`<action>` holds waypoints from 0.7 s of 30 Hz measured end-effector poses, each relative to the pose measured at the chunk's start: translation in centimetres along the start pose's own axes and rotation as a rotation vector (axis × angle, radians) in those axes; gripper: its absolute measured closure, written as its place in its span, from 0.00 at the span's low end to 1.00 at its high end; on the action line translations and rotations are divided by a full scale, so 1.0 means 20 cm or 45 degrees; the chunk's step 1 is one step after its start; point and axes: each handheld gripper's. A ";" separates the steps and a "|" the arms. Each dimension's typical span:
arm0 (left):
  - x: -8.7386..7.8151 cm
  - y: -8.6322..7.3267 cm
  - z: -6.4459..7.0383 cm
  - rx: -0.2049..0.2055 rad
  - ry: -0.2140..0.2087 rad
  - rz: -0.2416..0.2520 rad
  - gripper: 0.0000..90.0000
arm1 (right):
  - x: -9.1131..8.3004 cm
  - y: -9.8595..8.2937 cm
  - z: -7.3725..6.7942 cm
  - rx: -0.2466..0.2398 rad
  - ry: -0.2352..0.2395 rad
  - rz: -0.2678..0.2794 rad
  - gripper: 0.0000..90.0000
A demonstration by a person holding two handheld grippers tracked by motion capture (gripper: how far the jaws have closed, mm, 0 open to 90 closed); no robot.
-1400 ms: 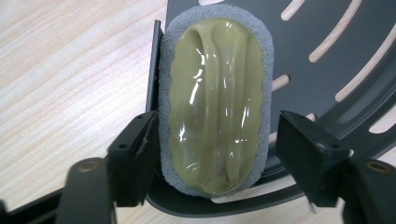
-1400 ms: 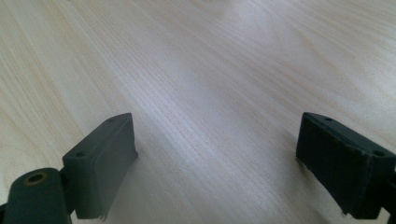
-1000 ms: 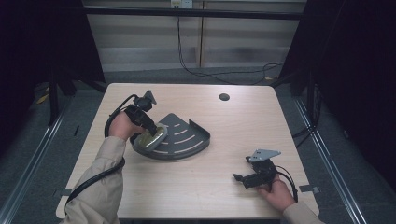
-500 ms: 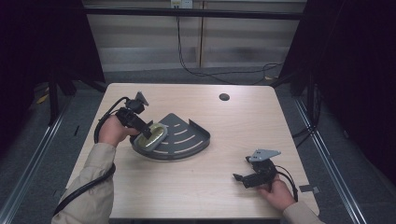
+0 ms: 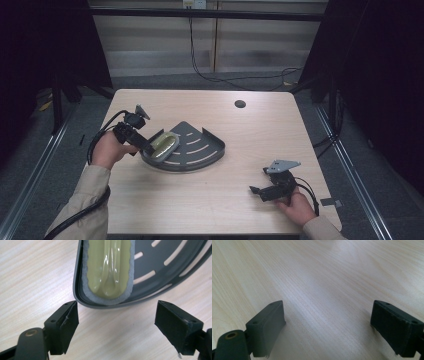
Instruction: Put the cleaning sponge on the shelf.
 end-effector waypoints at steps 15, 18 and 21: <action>0.02 -0.15 0.00 0.001 -0.015 0.022 0.21 | 0.00 0.00 0.00 0.000 0.000 -0.004 0.13; 0.02 -0.18 0.00 0.001 -0.021 0.025 0.21 | 0.00 0.00 0.00 0.000 0.000 -0.003 0.13; 0.04 -0.21 0.01 0.001 -0.026 0.040 0.21 | 0.00 0.00 0.00 0.000 0.000 -0.003 0.13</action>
Point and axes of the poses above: each handheld gripper's, and its own axes: x roughly forward along the jaws, y roughly out of its top, z roughly to its right, and after that the axes turned 6 degrees about y, right-handed
